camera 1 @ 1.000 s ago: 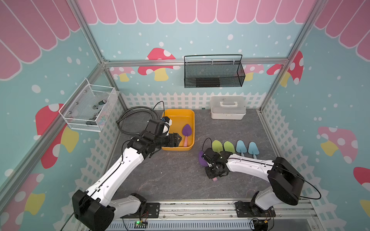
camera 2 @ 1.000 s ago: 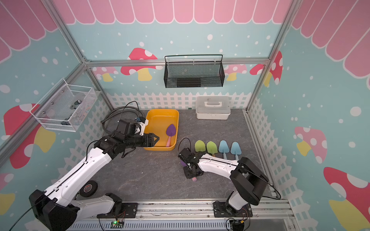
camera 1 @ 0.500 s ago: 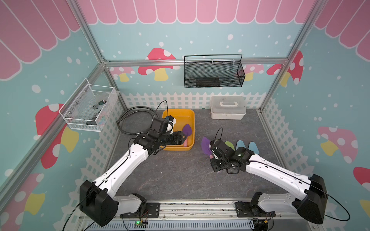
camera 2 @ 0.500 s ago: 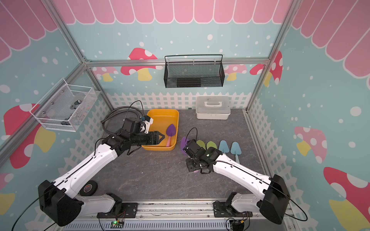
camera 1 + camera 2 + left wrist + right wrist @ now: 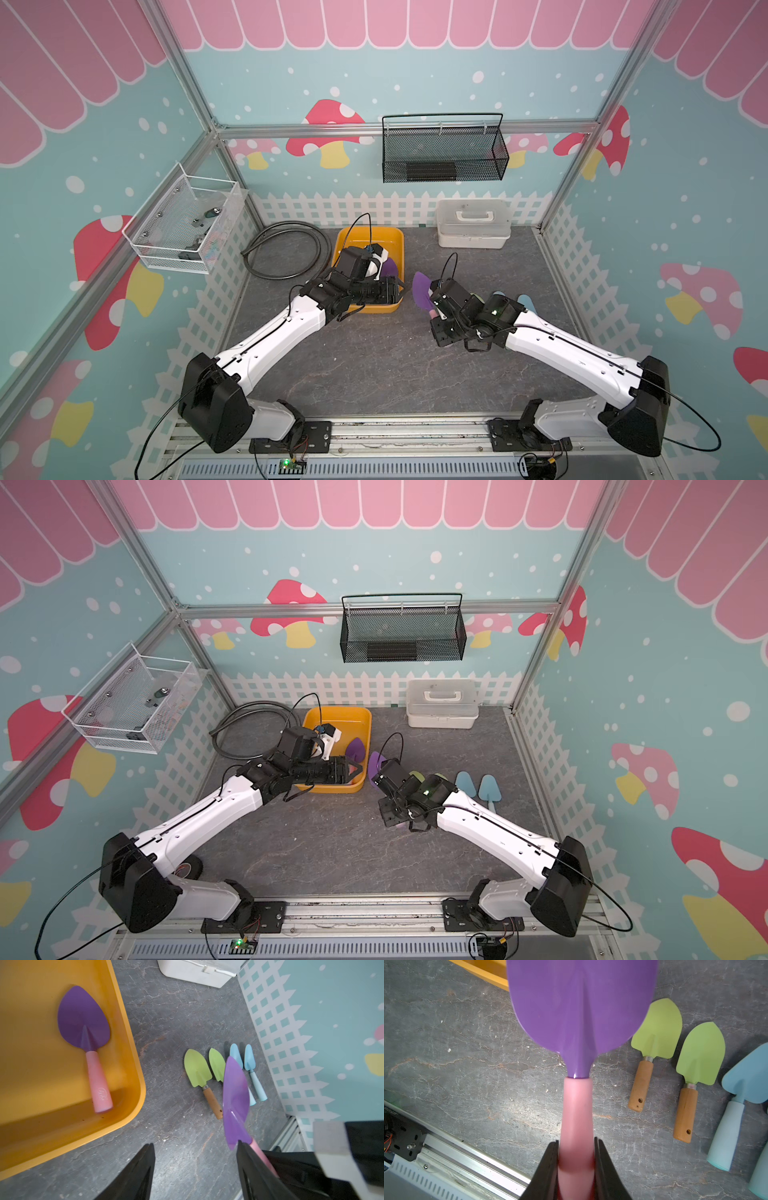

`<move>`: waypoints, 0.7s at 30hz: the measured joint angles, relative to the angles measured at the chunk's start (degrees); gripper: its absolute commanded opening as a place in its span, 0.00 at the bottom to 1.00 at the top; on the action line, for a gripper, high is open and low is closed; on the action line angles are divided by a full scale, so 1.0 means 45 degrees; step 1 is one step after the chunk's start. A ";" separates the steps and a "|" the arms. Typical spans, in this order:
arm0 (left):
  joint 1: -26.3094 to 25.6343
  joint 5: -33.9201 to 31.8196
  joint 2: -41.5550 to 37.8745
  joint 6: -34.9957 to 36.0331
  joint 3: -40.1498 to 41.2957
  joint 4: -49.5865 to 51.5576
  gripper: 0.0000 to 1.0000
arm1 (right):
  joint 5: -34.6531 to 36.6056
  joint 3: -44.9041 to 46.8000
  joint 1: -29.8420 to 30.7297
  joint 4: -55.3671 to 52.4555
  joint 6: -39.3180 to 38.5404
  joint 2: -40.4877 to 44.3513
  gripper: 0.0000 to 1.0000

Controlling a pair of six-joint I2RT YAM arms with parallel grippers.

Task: Put the shovel into the storage box
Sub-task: Pick up the shovel from the center of the board.

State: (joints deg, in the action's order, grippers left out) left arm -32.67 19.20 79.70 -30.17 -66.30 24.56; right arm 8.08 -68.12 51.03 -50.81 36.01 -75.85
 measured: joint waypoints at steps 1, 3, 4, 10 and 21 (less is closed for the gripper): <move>0.0000 0.0146 -0.0024 -0.0141 0.0078 -0.0350 0.59 | 0.0000 -0.0078 0.0000 0.0010 -0.0010 -0.0049 0.03; -0.0005 0.0427 -0.0049 -0.0359 0.0272 -0.0928 0.60 | 0.0000 -0.0238 0.0000 0.0005 -0.0053 -0.0136 0.03; -0.0005 0.0573 -0.0049 -0.0495 0.0379 -0.1209 0.61 | -0.0005 -0.0325 0.0000 0.0019 -0.0083 -0.0180 0.03; -0.0010 0.1132 0.0024 -0.1020 0.0685 -0.2171 0.60 | -0.0019 -0.0724 0.0005 0.0058 -0.0189 -0.0369 0.03; -0.0010 0.1545 0.0729 -0.1399 0.0685 -0.3031 0.32 | -0.0049 -0.0923 0.0209 0.0155 -0.0199 -0.0622 0.03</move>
State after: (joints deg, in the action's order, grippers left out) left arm -32.71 26.15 82.98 -36.47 -63.22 10.92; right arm 7.86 -72.27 51.96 -50.11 35.11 -78.65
